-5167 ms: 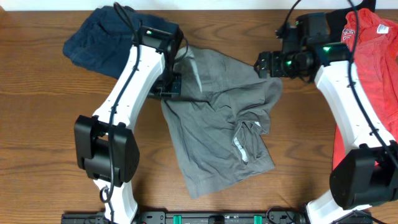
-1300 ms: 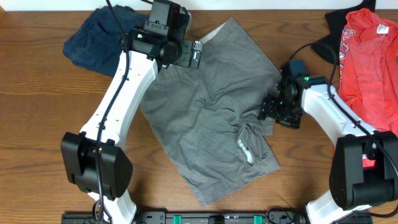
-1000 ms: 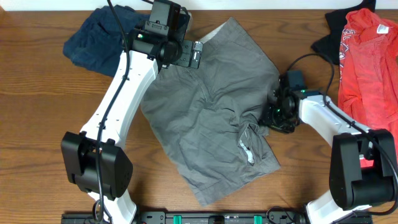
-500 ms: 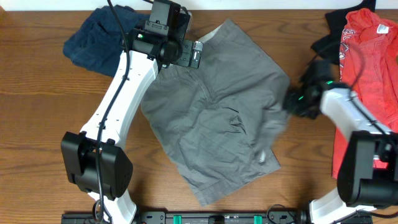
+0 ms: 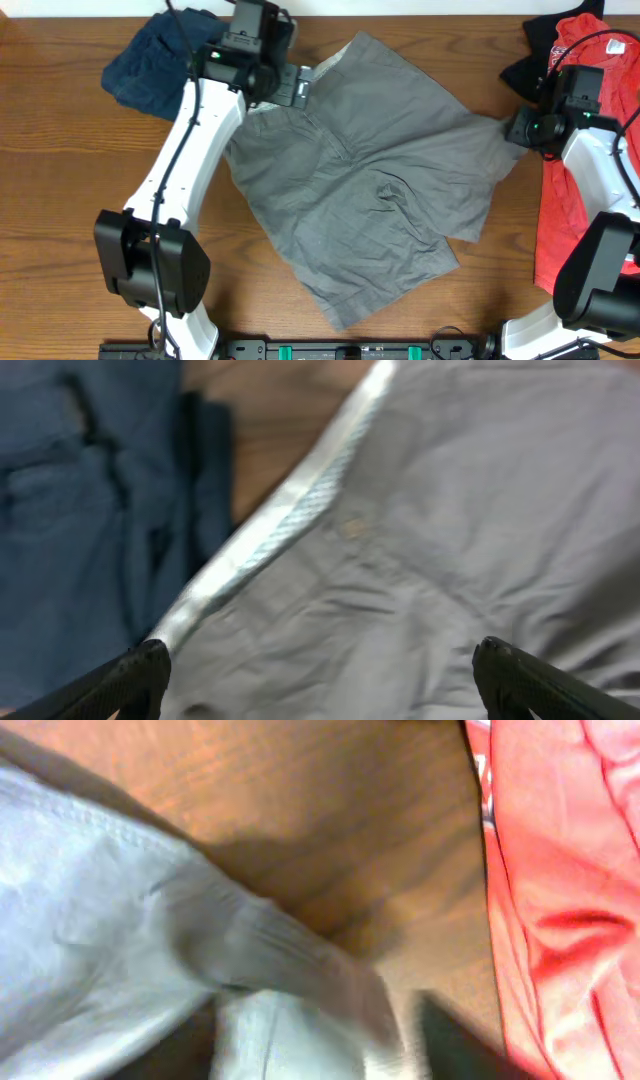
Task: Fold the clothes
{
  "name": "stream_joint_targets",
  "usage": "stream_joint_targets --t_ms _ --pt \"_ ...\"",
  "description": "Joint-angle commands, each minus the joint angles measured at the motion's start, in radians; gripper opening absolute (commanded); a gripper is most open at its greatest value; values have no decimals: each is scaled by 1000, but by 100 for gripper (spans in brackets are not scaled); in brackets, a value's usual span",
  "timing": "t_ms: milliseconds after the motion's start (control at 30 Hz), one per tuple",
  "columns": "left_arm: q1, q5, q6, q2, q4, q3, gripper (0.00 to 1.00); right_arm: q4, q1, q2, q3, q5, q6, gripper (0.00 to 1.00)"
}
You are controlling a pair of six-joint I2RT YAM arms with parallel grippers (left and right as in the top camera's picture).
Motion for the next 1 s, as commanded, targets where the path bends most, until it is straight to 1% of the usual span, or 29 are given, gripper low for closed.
stream_joint_targets --t_ms 0,67,167,267,333,500,600,700,767,800,833,867,900,933,967 --pt "89 -48 21 31 -27 1 98 -85 -4 -25 64 -22 -34 95" --pt "141 -48 23 45 -46 1 98 -175 2 -51 93 -63 -34 99" --pt "205 -28 41 82 -79 0 98 -249 24 -102 97 -101 -37 99" --pt "245 52 82 137 -125 0 98 -299 61 -150 97 -101 -43 99" --pt "254 76 85 174 -163 0 98 -313 87 -170 97 -100 -45 99" --pt "254 84 87 224 -229 -7 99 -309 131 -173 97 -101 -44 99" --pt "255 84 84 224 -222 -36 99 -295 146 -173 96 -101 -44 99" --pt "254 84 60 224 -184 -79 99 -284 156 -173 96 -101 -44 99" --pt "254 84 38 224 -151 -113 92 -277 161 -173 96 -101 -44 99" --pt "254 84 31 224 -142 -124 86 -274 163 -173 96 -101 -44 99" --pt "254 84 24 224 -137 -131 71 -272 166 -173 96 -101 -44 99" --pt "254 84 20 224 -137 -134 53 -272 169 -173 96 -101 -44 99" --pt "254 84 18 224 -140 -134 41 -273 172 -173 96 -101 -44 99" --pt "254 84 11 224 -142 -134 35 -273 174 -173 96 -101 -44 99" --pt "254 84 8 224 -144 -134 35 -274 176 -173 96 -101 -44 99"
